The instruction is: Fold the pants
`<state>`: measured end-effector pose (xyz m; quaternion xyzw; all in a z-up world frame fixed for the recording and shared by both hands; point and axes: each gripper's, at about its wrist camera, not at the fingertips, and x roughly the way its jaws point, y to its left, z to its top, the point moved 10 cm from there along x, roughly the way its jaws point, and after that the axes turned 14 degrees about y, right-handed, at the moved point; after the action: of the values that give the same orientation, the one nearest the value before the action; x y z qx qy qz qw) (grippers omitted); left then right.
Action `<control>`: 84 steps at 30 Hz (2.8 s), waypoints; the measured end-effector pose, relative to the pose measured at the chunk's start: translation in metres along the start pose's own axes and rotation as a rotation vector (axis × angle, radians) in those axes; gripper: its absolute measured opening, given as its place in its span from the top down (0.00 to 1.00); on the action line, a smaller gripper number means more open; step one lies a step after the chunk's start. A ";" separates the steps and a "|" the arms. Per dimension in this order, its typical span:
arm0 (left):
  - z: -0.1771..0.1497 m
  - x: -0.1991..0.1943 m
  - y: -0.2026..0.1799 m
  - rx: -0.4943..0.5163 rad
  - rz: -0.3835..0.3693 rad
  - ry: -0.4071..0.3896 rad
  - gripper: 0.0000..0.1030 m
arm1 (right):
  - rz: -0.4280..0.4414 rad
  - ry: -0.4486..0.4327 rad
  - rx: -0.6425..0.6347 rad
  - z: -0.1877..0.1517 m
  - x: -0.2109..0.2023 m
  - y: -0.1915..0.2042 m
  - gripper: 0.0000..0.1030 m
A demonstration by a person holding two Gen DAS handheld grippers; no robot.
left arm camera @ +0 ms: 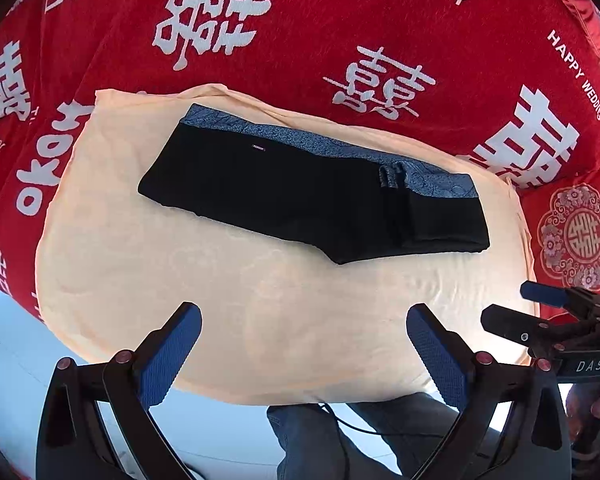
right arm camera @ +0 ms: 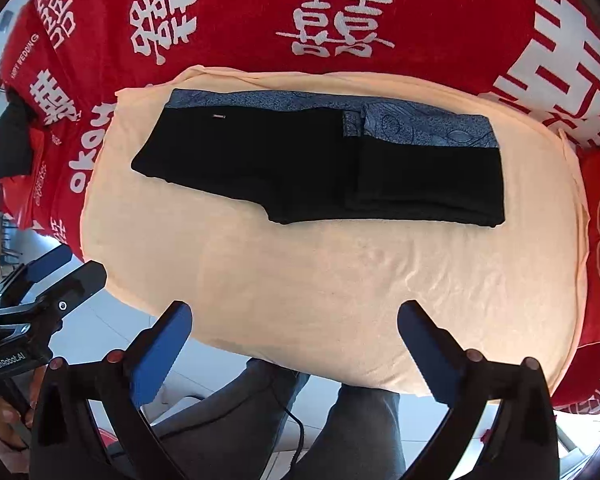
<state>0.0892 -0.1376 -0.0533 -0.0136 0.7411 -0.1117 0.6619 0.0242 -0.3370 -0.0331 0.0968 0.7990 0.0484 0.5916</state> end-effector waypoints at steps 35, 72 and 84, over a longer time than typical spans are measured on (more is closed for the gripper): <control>0.008 0.007 0.024 -0.060 0.030 0.027 0.00 | 0.334 -0.021 0.030 0.009 -0.012 0.034 0.00; 0.027 0.061 0.076 -0.207 0.088 0.129 0.00 | 0.060 0.097 0.072 0.015 0.038 -0.014 0.00; 0.054 0.119 0.100 -0.298 -0.017 0.075 0.00 | 0.004 0.147 0.056 0.034 0.107 -0.041 0.00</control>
<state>0.1406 -0.0683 -0.1931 -0.1138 0.7737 -0.0063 0.6233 0.0229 -0.3552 -0.1510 0.1111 0.8412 0.0340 0.5282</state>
